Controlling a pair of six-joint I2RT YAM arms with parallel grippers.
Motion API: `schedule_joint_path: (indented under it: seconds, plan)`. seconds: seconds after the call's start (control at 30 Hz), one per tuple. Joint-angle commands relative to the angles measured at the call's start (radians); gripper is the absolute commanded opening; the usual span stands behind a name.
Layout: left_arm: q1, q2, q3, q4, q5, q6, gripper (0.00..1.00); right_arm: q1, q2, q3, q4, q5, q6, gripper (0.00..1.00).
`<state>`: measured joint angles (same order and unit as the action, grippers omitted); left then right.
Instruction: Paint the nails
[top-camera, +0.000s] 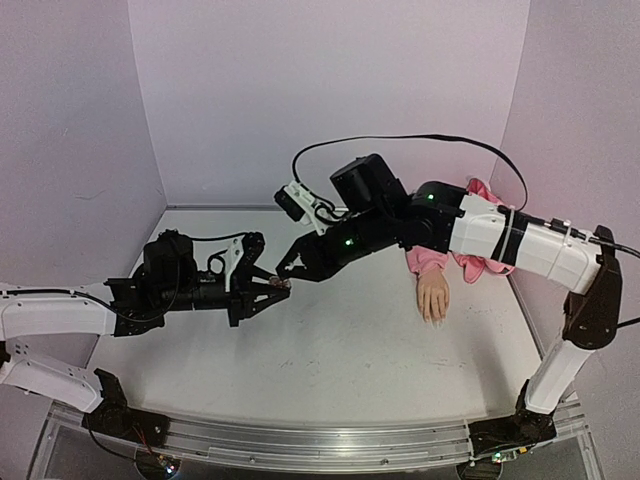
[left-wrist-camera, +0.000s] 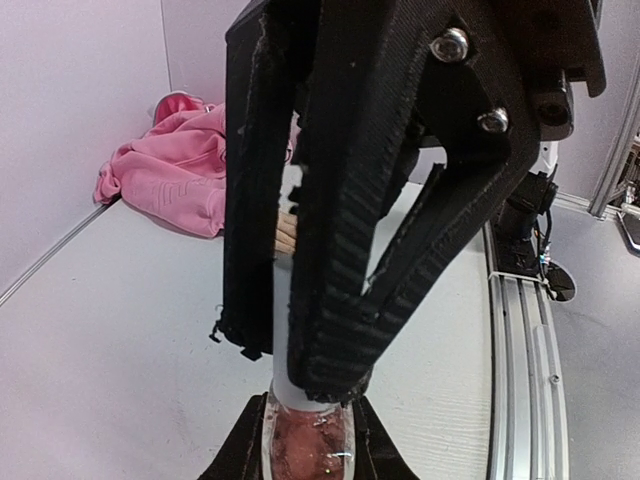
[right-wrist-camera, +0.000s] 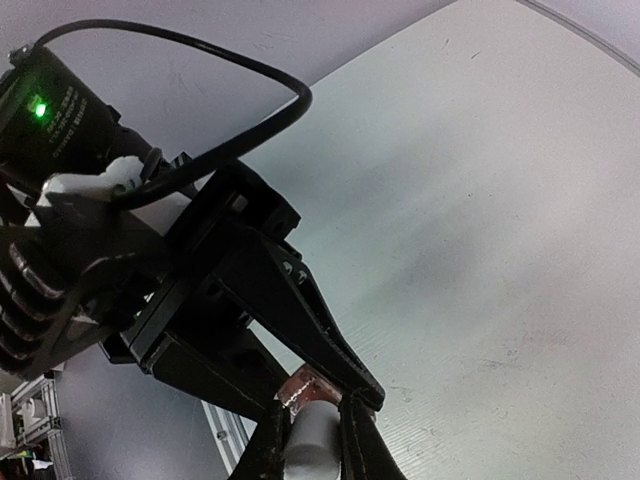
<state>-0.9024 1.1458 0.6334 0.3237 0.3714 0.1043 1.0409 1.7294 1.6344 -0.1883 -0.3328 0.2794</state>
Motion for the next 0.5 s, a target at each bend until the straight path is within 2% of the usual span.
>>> schedule_joint_path:
  seconds: [0.0,0.17,0.47]
  plan:
    - [0.005,0.004,0.02,0.018,0.051,-0.005,0.0,0.03,-0.071,0.009,0.009,-0.049,-0.101,0.0]
    - [0.005,0.017,0.031,0.017,0.143,-0.005,0.0,0.054,-0.046,0.018,-0.066,-0.079,-0.211,0.0]
    - [0.004,0.035,0.04,0.006,0.153,-0.009,0.0,0.054,-0.073,0.019,-0.07,-0.034,-0.199,0.0]
